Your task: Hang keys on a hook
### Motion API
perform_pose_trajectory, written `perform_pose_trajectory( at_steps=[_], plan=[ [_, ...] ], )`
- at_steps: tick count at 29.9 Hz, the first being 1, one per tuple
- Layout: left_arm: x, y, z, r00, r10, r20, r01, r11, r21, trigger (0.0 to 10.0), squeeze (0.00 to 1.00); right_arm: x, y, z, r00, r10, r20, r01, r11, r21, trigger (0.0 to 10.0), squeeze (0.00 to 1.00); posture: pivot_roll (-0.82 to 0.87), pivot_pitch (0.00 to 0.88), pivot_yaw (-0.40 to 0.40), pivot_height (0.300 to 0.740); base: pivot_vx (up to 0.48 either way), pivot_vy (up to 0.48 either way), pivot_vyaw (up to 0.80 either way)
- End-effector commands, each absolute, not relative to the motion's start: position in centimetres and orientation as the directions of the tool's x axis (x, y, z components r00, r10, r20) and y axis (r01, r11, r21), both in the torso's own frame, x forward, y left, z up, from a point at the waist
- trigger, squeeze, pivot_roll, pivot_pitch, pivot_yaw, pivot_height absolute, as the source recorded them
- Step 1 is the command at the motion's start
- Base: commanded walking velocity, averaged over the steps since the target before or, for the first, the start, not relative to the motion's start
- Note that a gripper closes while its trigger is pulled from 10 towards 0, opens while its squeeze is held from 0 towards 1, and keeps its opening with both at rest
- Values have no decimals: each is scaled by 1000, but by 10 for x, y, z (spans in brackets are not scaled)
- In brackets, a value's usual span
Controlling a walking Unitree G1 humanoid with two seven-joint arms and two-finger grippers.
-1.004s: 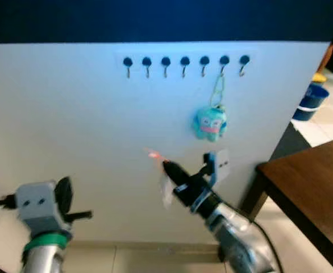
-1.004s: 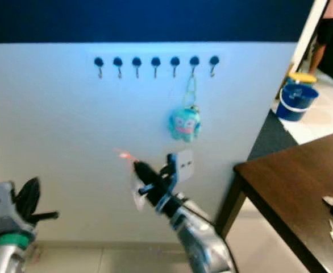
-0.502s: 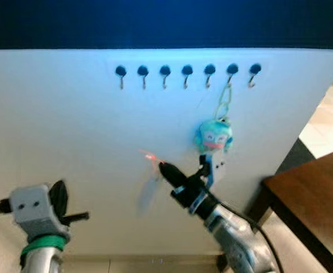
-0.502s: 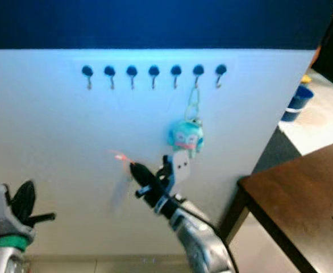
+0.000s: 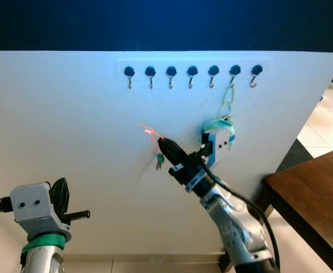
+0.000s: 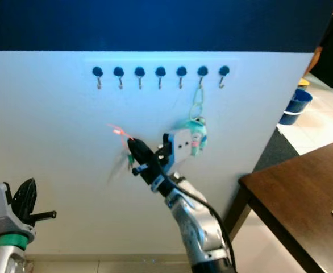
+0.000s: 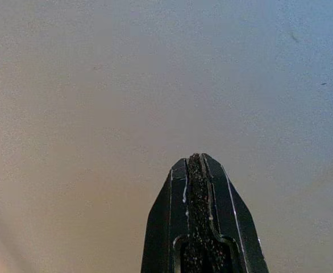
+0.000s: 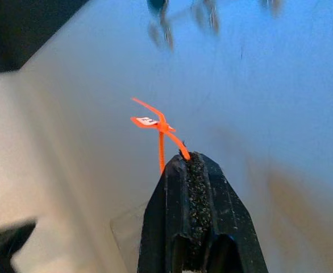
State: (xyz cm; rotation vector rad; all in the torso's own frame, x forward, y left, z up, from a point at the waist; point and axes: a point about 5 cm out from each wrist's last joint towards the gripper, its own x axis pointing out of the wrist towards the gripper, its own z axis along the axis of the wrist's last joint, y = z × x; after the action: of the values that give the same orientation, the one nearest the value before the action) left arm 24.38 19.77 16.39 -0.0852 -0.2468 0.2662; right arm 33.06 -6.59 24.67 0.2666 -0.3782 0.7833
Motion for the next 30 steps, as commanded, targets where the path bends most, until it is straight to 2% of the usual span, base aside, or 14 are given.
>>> perform_pose_trajectory(
  at_steps=[1, 13, 15, 16, 18, 30],
  plan=[
    [242, 199, 162, 935, 273, 228, -253, 961, -113, 10000, 0, 336, -67, 265, 627, 601, 495, -725, 683, 88, 10000, 0, -78, 60, 120, 740, 0, 0, 0],
    [240, 197, 166, 935, 252, 249, -227, 966, -128, 10000, 0, 349, -64, 285, 610, 578, 542, -720, 690, 73, 10000, 0, -72, 67, 119, 740, 0, 0, 0],
    [240, 194, 169, 938, 225, 265, -195, 972, -133, 10000, 0, 351, -63, 287, 611, 578, 541, -717, 694, 69, 10000, 0, -71, 73, 121, 740, 0, 0, 0],
    [239, 187, 173, 942, 171, 288, -138, 982, -131, 10000, 0, 357, -62, 290, 619, 569, 541, -703, 709, 59, 10000, 0, -68, 77, 119, 740, 0, 0, 0],
    [238, 185, 174, 943, 158, 294, -124, 984, -131, 10000, 0, 358, -61, 292, 618, 565, 547, -701, 711, 58, 10000, 0, -65, 80, 117, 740, 0, 0, 0],
    [235, 184, 174, 943, 149, 297, -115, 985, -131, 10000, 0, 365, -69, 304, 611, 494, 618, -679, 729, 89, 10000, 0, -62, 75, 121, 740, 0, 0, 0]
  ],
)
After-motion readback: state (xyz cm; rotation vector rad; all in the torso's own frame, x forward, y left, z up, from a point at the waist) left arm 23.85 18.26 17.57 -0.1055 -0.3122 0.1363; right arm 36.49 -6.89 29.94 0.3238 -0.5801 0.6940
